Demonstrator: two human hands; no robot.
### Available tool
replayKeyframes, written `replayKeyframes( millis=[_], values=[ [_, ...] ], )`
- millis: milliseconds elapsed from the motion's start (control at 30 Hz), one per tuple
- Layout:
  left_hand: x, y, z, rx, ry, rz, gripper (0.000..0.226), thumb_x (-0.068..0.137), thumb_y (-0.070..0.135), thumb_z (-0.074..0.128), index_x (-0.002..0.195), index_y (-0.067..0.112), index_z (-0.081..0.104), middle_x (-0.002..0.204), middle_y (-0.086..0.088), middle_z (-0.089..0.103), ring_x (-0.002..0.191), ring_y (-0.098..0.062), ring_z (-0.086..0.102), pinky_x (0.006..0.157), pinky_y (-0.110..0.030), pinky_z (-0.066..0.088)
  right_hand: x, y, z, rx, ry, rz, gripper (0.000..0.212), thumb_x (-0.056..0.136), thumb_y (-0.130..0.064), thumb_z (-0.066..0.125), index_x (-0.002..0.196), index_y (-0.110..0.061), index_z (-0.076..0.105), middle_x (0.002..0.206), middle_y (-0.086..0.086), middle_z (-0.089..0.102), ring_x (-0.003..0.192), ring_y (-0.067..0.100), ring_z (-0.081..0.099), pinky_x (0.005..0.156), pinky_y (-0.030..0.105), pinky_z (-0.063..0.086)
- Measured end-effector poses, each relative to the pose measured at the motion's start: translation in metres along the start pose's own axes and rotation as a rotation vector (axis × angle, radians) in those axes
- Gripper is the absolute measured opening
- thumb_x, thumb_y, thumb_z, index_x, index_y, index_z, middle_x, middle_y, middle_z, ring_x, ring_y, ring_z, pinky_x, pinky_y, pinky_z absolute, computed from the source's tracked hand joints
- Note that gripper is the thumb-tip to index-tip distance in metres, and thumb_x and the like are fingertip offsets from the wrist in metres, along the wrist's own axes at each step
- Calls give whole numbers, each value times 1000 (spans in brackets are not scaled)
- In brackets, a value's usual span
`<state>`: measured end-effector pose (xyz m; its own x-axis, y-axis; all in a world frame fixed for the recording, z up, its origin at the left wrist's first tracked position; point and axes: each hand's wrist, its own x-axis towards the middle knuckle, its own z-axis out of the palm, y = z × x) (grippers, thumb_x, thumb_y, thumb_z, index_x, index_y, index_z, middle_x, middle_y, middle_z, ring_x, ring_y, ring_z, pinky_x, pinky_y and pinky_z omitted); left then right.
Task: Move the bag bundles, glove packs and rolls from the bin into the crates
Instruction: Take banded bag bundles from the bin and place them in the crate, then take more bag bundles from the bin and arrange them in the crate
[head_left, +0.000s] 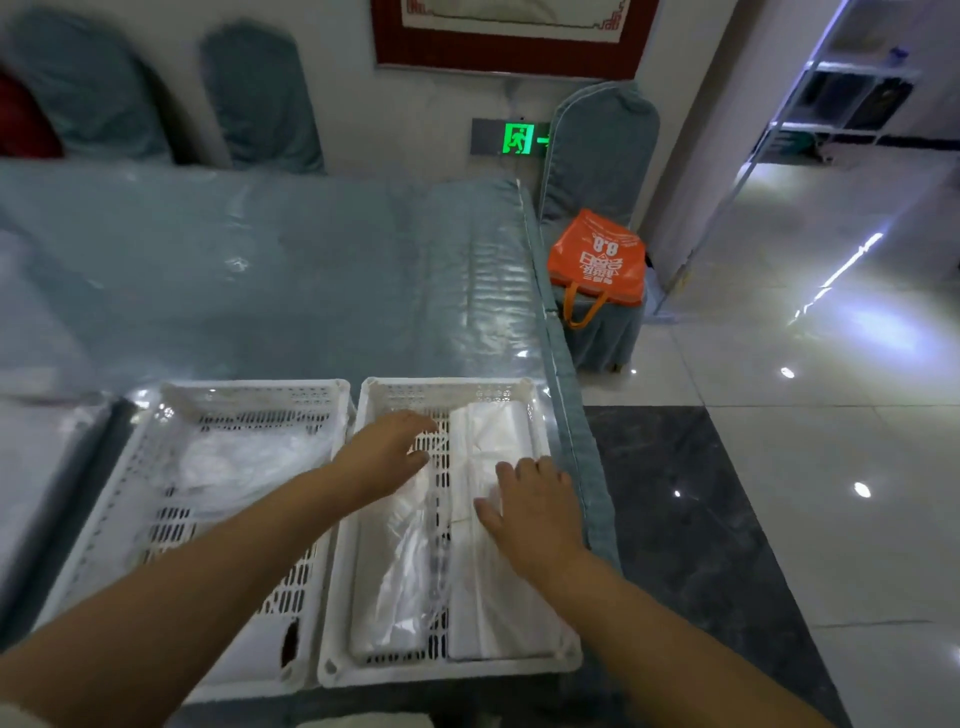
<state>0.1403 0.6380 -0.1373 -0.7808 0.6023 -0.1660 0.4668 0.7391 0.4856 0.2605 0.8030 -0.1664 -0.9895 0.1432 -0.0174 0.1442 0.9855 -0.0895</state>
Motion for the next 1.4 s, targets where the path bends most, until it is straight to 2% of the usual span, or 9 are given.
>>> replayKeyframes(
  millis=[133, 267, 367, 567, 733, 900, 1000, 1167, 1400],
  values=[
    [-39, -16, -28, 39, 78, -131, 36, 88, 22, 57, 124, 22, 55, 129, -2, 58, 114, -19, 53, 94, -30, 41, 33, -13, -14, 105, 21, -114, 28, 91, -32, 43, 109, -16, 57, 103, 4, 61, 94, 22, 51, 76, 33, 39],
    [-81, -35, -52, 75, 155, -214, 32, 89, 25, 56, 120, 25, 58, 124, 3, 61, 110, -14, 54, 90, -26, 41, 54, -47, -24, 215, 23, -212, 21, 90, -28, 46, 98, -17, 63, 98, 3, 65, 86, 21, 57, 70, 32, 44],
    [-112, -48, -69, 93, 201, -258, 31, 90, 27, 54, 121, 27, 57, 125, 7, 59, 112, -12, 53, 92, -26, 40, 62, -79, -33, 237, 36, -283, 21, 89, -27, 45, 87, -17, 64, 91, 2, 68, 80, 22, 61, 64, 30, 45],
    [-161, -74, -108, 197, 310, -244, 31, 91, 31, 51, 121, 29, 57, 128, 10, 58, 118, -10, 50, 98, -27, 38, 67, -165, -67, 215, 87, -458, 24, 90, -29, 43, 84, -19, 63, 83, 3, 69, 69, 22, 61, 56, 30, 43],
    [-214, -108, -158, 329, 474, -169, 29, 89, 33, 50, 115, 28, 62, 114, 6, 67, 102, -16, 60, 84, -30, 46, 63, -251, -93, 253, 183, -499, 21, 87, -26, 48, 78, -18, 65, 75, 1, 68, 57, 18, 47, 51, 26, 37],
    [-285, -177, -219, 369, 565, -134, 25, 86, 29, 54, 108, 23, 66, 107, 0, 70, 101, -24, 62, 84, -36, 49, 53, -357, -111, 346, 212, -503, 22, 89, -23, 49, 70, -17, 57, 67, 0, 58, 62, 24, 50, 54, 31, 37],
    [-326, -235, -246, 359, 571, -219, 28, 87, 33, 54, 113, 26, 63, 115, 2, 67, 109, -23, 58, 87, -34, 46, 51, -424, -117, 399, 226, -478, 19, 89, -25, 50, 81, -16, 65, 78, 3, 67, 72, 27, 58, 62, 33, 45],
    [-383, -324, -276, 343, 545, -378, 26, 87, 28, 56, 111, 26, 64, 110, 0, 68, 107, -26, 57, 82, -37, 47, 52, -509, -116, 428, 247, -454, 16, 88, -24, 52, 87, -19, 67, 83, 3, 69, 76, 26, 60, 66, 34, 48],
    [-412, -402, -300, 352, 541, -459, 25, 87, 26, 57, 111, 23, 65, 112, -2, 68, 106, -27, 59, 81, -37, 47, 72, -576, -102, 384, 215, -501, 17, 87, -22, 51, 80, -20, 67, 71, -3, 67, 65, 19, 57, 56, 28, 45]
  ],
)
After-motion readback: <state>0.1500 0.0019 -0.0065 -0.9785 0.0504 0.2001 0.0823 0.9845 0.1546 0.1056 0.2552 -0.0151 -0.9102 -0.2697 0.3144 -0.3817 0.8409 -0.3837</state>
